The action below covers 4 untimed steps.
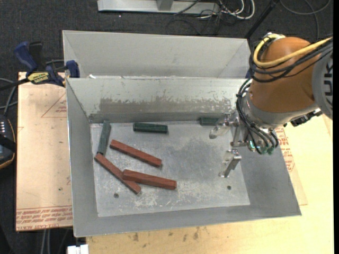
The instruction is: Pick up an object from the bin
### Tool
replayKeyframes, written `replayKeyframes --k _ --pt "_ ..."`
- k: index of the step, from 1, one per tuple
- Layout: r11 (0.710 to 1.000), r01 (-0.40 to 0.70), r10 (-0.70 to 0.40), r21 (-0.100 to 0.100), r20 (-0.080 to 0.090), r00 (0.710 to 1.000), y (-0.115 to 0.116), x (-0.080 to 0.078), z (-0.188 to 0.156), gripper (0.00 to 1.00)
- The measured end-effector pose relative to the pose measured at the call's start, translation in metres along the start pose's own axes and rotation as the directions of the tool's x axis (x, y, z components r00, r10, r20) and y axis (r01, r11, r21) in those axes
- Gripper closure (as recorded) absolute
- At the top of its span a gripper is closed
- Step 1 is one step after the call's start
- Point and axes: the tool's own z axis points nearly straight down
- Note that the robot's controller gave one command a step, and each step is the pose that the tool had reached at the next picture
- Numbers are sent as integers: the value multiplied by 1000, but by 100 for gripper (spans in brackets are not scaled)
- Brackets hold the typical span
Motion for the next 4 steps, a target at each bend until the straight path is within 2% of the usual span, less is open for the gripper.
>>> replayKeyframes --k 1,2,3,4 --pt "1000 0 0 0 8 1000 0 -1 -4 0" --pt "998 56 -56 2 14 998 15 2 39 0" --pt "998 58 -58 1 12 998 69 -25 96 0" --pt "992 127 -127 0 25 992 70 -10 161 100"
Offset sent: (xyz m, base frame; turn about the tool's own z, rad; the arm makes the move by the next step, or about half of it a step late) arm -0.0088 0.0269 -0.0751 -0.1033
